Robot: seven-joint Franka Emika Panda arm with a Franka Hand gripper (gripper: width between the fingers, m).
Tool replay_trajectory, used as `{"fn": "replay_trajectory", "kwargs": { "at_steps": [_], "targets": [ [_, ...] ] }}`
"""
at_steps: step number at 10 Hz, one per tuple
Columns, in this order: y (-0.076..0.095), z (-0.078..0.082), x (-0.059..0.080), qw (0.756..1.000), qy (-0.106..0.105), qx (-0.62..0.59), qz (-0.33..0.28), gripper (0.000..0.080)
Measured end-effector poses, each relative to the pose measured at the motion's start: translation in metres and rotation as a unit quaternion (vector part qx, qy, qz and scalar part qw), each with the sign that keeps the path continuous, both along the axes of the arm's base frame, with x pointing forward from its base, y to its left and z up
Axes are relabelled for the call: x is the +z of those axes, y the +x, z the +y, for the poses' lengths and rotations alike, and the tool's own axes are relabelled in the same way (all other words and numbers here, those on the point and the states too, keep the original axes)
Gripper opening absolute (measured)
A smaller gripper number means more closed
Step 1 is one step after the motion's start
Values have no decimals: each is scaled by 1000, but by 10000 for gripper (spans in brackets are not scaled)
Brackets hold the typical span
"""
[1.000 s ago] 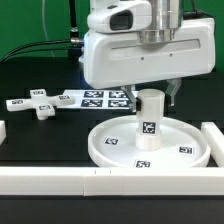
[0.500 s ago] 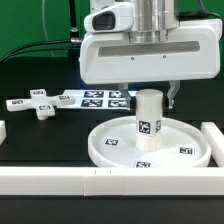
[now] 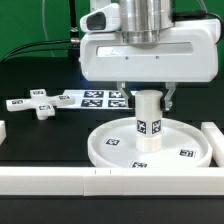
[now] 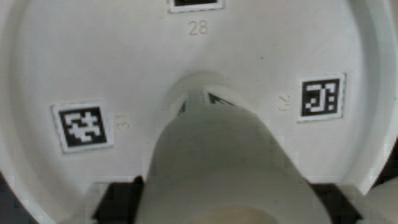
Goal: Assemble round table
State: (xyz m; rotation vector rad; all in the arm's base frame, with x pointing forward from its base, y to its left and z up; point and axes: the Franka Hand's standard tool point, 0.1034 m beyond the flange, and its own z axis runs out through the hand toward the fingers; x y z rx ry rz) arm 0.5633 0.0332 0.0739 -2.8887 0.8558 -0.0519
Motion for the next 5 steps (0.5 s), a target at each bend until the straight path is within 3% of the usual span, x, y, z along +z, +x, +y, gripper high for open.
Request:
{"fn": "replay_trajectory", "kwargs": {
  "at_steps": [2, 5],
  "targets": [
    [-1, 1, -1, 995, 14, -98, 10, 409],
    [-2, 3, -1, 977, 19, -214, 12, 409]
  ]
}}
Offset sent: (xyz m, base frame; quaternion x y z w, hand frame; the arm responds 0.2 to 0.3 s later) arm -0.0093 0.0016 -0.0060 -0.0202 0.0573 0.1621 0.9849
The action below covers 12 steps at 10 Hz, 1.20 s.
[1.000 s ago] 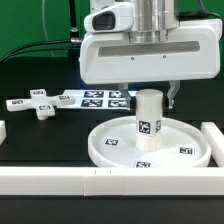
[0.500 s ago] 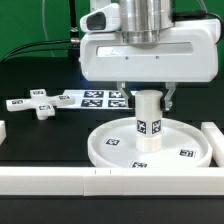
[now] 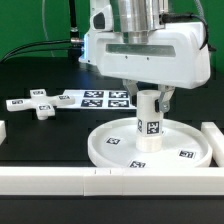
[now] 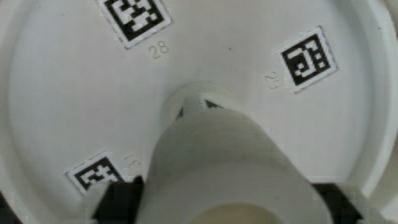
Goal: Assemble round table
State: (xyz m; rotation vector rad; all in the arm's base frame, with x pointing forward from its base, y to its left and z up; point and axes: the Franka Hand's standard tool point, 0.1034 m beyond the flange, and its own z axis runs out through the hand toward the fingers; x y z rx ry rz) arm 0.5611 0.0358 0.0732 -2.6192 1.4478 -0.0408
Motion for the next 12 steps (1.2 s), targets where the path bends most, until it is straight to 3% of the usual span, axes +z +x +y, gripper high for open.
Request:
{"fn": "replay_trajectory", "kwargs": {
  "at_steps": [3, 5, 6, 7, 12],
  "targets": [
    [0, 0, -1, 993, 16, -120, 13, 409],
    [0, 0, -1, 990, 22, -137, 13, 409],
    [0, 1, -1, 992, 21, -126, 12, 485],
    [0, 1, -1, 994, 19, -105, 9, 613],
    [1, 6, -1, 995, -1, 96, -16, 649]
  ]
}}
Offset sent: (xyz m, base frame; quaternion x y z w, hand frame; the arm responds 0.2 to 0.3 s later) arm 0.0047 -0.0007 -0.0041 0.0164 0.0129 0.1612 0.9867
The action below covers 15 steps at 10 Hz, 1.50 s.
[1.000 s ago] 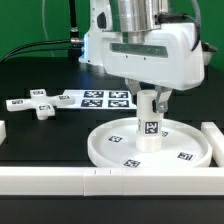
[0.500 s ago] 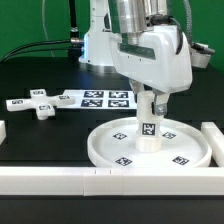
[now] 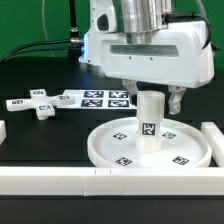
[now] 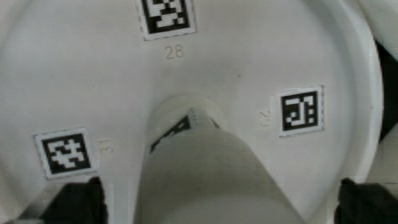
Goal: Assemble round table
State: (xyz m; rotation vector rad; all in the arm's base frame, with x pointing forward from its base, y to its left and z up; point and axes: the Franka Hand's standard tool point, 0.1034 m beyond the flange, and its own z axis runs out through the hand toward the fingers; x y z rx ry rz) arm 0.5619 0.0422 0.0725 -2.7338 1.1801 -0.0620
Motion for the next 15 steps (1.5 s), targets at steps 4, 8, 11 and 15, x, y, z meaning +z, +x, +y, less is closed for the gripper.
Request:
{"fn": "replay_trajectory", "kwargs": {
  "at_steps": [4, 8, 11, 15],
  "targets": [
    [6, 1, 1, 976, -42, 209, -39, 649],
    [6, -1, 0, 936, -60, 342, -52, 649],
    [5, -5, -3, 933, -60, 352, -51, 527],
    [5, -6, -3, 936, -59, 342, -50, 409]
  ]
}}
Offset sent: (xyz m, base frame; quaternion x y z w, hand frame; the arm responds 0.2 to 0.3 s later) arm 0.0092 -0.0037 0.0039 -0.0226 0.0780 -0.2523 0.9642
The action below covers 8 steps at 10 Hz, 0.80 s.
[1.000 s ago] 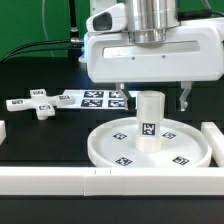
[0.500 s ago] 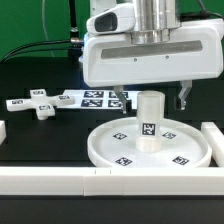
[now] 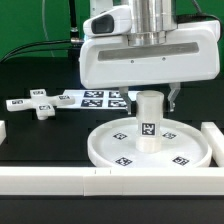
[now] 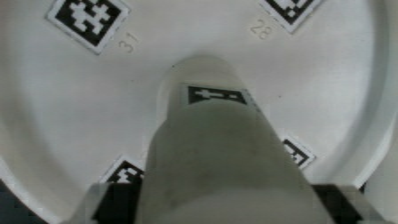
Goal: Assemble round table
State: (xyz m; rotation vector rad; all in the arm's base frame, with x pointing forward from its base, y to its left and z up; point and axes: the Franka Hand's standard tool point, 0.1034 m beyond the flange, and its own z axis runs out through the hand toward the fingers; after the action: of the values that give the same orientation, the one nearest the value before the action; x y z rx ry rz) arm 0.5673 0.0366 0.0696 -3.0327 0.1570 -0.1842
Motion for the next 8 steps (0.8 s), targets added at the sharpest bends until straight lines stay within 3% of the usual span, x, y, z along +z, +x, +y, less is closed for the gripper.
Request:
{"fn": "replay_trajectory", "kwargs": {
  "at_steps": [5, 8],
  "targets": [
    [0, -3, 1, 981, 28, -192, 25, 410],
    [-2, -3, 1, 941, 44, -333, 39, 412]
  ]
}}
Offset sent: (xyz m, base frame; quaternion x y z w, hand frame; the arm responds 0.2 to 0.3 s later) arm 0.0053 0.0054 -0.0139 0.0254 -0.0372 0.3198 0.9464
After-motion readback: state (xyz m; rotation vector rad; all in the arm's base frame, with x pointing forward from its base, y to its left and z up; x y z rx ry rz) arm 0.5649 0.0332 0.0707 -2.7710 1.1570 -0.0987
